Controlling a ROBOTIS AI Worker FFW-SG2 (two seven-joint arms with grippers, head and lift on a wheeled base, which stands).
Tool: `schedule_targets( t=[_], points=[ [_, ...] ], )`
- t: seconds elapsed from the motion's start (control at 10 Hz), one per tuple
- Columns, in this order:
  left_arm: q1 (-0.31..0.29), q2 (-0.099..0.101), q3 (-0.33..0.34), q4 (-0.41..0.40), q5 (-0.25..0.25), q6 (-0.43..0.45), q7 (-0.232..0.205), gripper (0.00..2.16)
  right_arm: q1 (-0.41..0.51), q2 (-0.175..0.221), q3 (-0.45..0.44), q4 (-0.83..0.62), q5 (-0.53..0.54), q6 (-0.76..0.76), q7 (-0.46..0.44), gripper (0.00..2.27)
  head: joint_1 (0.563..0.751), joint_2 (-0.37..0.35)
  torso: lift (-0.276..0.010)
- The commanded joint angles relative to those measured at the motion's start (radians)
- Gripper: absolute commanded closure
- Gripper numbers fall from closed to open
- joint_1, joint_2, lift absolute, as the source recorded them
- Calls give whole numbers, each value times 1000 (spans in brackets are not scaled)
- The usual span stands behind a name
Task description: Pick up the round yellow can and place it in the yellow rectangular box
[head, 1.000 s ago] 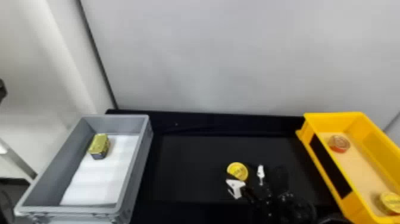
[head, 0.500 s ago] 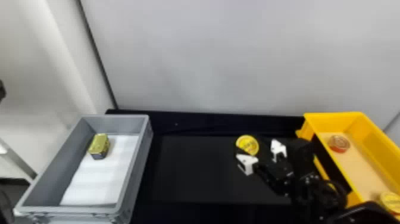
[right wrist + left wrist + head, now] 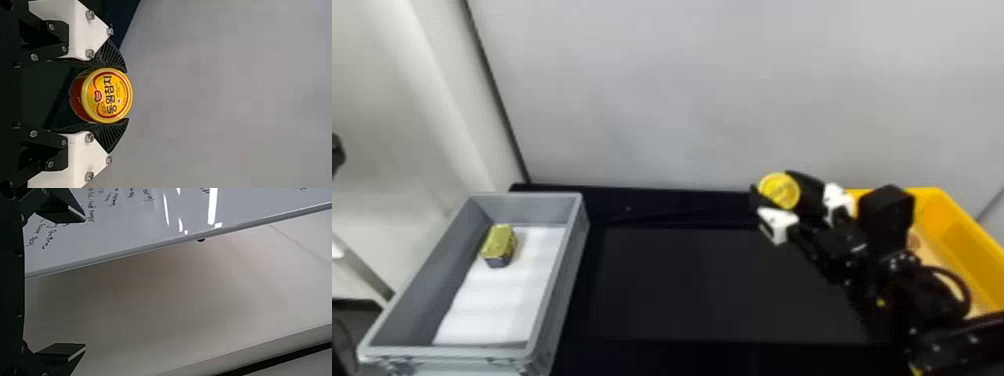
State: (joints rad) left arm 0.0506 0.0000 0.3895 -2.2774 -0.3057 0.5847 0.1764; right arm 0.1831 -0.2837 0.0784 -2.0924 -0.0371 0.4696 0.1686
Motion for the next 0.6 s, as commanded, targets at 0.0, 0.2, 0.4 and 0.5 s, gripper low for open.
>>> schedule_targets(
  t=[0.0,0.2,0.4,0.5],
  points=[
    [0,-3,-1,3,0,0,0,124,-28,-2,-65,-40,39,-9,6,615,694,14,-90],
    [0,-3,-3,4,0,0,0,124,-42,-2,-138,-84,82,-9,8,615,694,14,-90],
    [0,-3,-1,4,0,0,0,125,-42,4,-212,-90,115,-23,-4,615,694,14,-90],
    [0,-3,-1,4,-1,0,0,124,-40,3,-264,-97,132,-24,-7,615,694,14,-90]
  ],
)
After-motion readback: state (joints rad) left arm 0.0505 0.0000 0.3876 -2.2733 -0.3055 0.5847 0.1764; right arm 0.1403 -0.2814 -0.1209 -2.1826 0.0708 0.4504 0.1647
